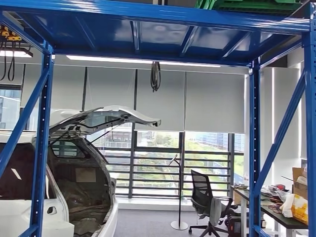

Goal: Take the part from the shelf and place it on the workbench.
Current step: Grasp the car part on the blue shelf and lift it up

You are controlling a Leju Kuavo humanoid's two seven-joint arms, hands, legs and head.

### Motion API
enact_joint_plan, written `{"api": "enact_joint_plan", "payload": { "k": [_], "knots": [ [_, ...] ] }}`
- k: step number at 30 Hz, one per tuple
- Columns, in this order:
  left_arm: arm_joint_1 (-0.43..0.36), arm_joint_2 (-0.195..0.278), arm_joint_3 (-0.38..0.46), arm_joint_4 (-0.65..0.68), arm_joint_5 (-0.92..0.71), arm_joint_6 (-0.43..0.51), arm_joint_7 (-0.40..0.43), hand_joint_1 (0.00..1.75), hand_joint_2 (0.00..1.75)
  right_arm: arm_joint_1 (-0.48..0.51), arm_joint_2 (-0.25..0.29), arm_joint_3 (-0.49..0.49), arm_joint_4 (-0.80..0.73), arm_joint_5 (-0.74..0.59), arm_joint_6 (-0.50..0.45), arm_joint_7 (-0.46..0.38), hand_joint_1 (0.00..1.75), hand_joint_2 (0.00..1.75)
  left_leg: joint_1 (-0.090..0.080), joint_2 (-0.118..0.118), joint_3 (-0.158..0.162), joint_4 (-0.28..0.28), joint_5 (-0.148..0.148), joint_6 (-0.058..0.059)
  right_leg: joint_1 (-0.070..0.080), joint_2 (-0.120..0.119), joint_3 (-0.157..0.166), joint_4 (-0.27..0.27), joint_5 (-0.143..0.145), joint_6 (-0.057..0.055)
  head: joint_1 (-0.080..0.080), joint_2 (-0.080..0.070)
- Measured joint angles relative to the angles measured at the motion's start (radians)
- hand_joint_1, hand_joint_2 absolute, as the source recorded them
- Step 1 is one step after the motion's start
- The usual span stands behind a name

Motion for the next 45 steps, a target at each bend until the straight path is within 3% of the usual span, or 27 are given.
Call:
{"api": "enact_joint_plan", "payload": {
  "k": [2, 3, 7, 11, 19, 27, 35, 37, 40, 41, 42, 43, 45],
  "knots": [
    [0.000, -0.001, 0.002, 0.001, 0.001, -0.001, -0.001, 0.00, 0.00, 0.002, -0.013, -0.002, 0.016, 0.001, -0.004, 0.009, 0.00, 0.00, -0.002, 0.000, -0.003, 0.001, 0.000, 0.000, 0.012, -0.008, 0.050, -0.107, 0.034, -0.015, 0.000, 0.000],
    [0.001, -0.002, 0.002, 0.001, 0.001, -0.001, -0.001, 0.00, 0.00, 0.004, -0.018, -0.003, 0.023, 0.001, -0.005, 0.013, 0.00, 0.00, -0.003, 0.000, -0.005, 0.002, -0.001, 0.000, 0.015, -0.010, 0.057, -0.126, 0.035, -0.015, 0.000, 0.000],
    [0.002, -0.003, 0.005, 0.001, 0.003, -0.001, 0.000, 0.00, 0.00, 0.016, -0.026, -0.003, 0.057, 0.008, -0.016, 0.070, 0.00, 0.00, -0.002, 0.001, -0.005, 0.002, -0.002, 0.001, 0.016, -0.008, 0.058, -0.132, 0.037, -0.007, 0.000, 0.000],
    [0.001, -0.003, 0.010, 0.002, 0.004, 0.000, 0.000, 0.00, 0.00, 0.035, -0.036, 0.006, 0.126, 0.130, -0.075, 0.127, 0.00, 1.75, -0.001, 0.001, -0.004, -0.002, 0.000, -0.002, 0.017, -0.008, 0.058, -0.131, 0.037, -0.008, 0.000, 0.000],
    [0.000, -0.005, 0.013, 0.002, 0.004, 0.010, 0.004, 0.00, 0.00, 0.048, -0.008, 0.088, 0.268, 0.585, -0.264, 0.260, 0.00, 1.75, -0.001, 0.001, -0.004, -0.003, 0.001, -0.004, 0.016, -0.007, 0.057, -0.130, 0.037, -0.009, 0.000, 0.000],
    [-0.004, -0.005, 0.012, 0.002, -0.017, 0.006, 0.001, 0.00, 0.00, 0.043, 0.066, 0.147, 0.362, 1.063, -0.325, 0.357, 0.00, 1.75, -0.007, 0.001, -0.005, -0.002, 0.001, -0.003, 0.011, -0.008, 0.057, -0.131, 0.037, -0.008, 0.000, 0.000],
    [-0.006, -0.006, 0.011, 0.002, -0.025, 0.004, 0.001, 0.00, 0.00, 0.044, 0.111, 0.164, 0.431, 1.141, -0.336, 0.352, 0.00, 1.75, -0.013, 0.002, -0.003, -0.006, 0.005, 0.009, 0.002, -0.007, 0.057, -0.131, 0.037, 0.003, 0.000, 0.000],
    [-0.007, -0.007, 0.011, 0.002, -0.025, 0.004, 0.001, 0.00, 0.00, 0.042, 0.114, 0.165, 0.435, 1.148, -0.336, 0.348, 0.00, 1.75, -0.006, 0.004, 0.000, -0.013, 0.008, 0.015, 0.001, -0.006, 0.041, -0.090, 0.008, 0.009, 0.000, 0.000],
    [-0.007, -0.008, 0.011, 0.002, -0.024, 0.003, 0.000, 0.00, 0.00, 0.043, 0.117, 0.166, 0.447, 1.152, -0.336, 0.345, 0.00, 1.75, -0.003, 0.006, 0.003, -0.015, 0.008, 0.018, -0.004, -0.006, -0.049, 0.101, -0.079, 0.018, 0.000, 0.000],
    [-0.006, -0.008, 0.011, 0.002, -0.024, 0.003, 0.000, 0.00, 0.00, 0.046, 0.118, 0.167, 0.451, 1.152, -0.335, 0.345, 0.00, 1.75, -0.003, 0.006, 0.004, -0.015, 0.007, 0.018, -0.006, -0.007, -0.075, 0.149, -0.089, 0.020, 0.000, 0.000],
    [-0.006, -0.008, 0.011, 0.002, -0.024, 0.002, 0.000, 0.00, 0.00, 0.049, 0.118, 0.167, 0.454, 1.152, -0.335, 0.344, 0.00, 1.75, -0.003, 0.006, 0.005, -0.014, 0.006, 0.017, -0.008, -0.007, -0.082, 0.158, -0.079, 0.022, 0.000, 0.000],
    [-0.006, -0.008, 0.011, 0.002, -0.024, 0.002, 0.000, 0.00, 0.00, 0.050, 0.119, 0.167, 0.457, 1.152, -0.335, 0.344, 0.00, 1.75, -0.002, 0.006, 0.008, -0.014, 0.004, 0.015, -0.009, -0.007, -0.070, 0.125, -0.050, 0.022, 0.000, 0.000],
    [-0.006, -0.008, 0.011, 0.002, -0.025, 0.002, 0.000, 0.00, 0.00, 0.048, 0.121, 0.167, 0.460, 1.154, -0.335, 0.343, 0.00, 1.75, -0.003, 0.006, 0.016, -0.014, -0.002, 0.009, -0.009, -0.010, -0.008, -0.011, 0.023, 0.020, 0.000, 0.000]
  ]
}}
